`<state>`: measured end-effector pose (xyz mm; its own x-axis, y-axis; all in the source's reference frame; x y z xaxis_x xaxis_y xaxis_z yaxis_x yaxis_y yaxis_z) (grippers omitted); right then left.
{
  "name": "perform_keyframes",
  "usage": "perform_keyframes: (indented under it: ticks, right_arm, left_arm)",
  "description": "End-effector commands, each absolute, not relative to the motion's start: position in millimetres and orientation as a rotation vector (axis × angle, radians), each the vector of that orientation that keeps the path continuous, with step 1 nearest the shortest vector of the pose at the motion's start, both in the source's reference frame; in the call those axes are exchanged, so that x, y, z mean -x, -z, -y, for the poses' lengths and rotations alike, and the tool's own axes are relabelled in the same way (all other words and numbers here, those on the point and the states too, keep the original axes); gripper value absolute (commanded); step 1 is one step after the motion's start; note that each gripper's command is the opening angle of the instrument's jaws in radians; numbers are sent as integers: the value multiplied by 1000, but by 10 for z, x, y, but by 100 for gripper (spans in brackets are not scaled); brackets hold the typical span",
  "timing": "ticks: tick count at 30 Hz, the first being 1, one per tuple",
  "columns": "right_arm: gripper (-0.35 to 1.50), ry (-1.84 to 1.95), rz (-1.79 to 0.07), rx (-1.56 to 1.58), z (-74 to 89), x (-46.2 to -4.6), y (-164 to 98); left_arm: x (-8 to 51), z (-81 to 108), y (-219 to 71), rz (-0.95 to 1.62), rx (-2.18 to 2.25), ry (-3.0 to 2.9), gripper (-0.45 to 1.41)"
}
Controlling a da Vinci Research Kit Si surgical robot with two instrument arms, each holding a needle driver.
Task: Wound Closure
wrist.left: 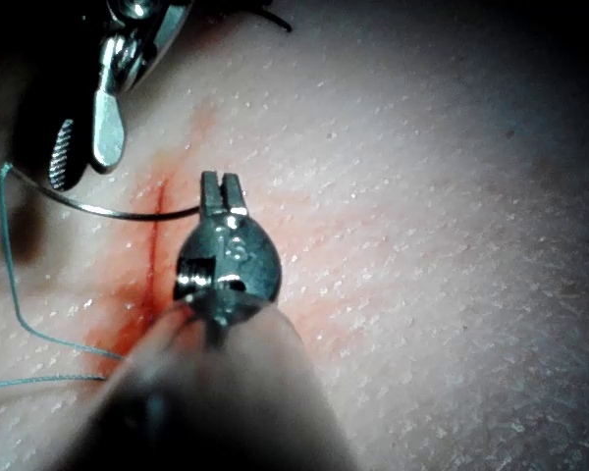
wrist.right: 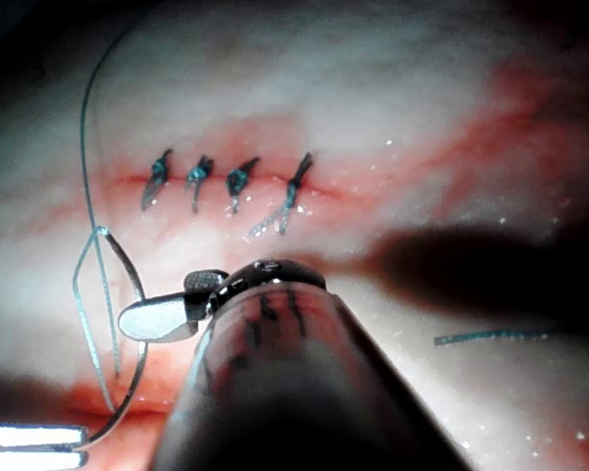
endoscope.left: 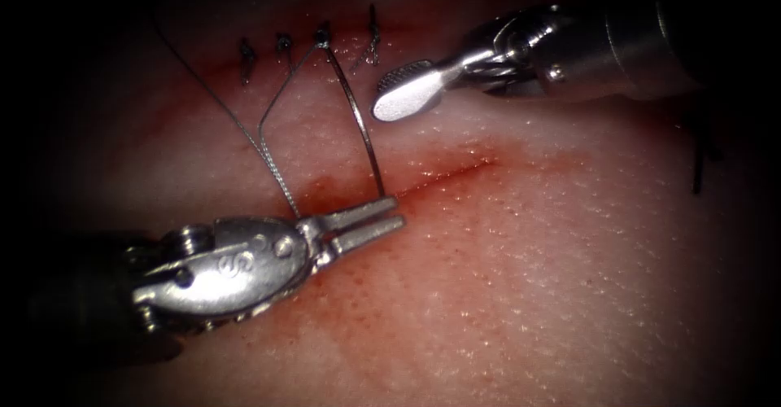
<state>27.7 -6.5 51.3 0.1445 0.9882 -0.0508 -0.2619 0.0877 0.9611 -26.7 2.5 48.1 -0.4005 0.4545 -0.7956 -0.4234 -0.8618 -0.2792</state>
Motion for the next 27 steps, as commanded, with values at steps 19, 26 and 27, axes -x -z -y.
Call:
perform_keyframes:
  ticks: [19,26,27]
  right_arm:
    - [68,-1210,-932,-1050,85,-310,-526]
    - [15,-1229,-926,-1047,85,-318,-527]
    - [5,-1234,-929,-1042,85,-318,-527]
  left_arm:
    - [275,-20,-485,6,1309,-2307,-45]
    - [275,-20,-485,12,1313,-2308,-45]
    - [275,-20,-484,15,1314,-2308,-45]
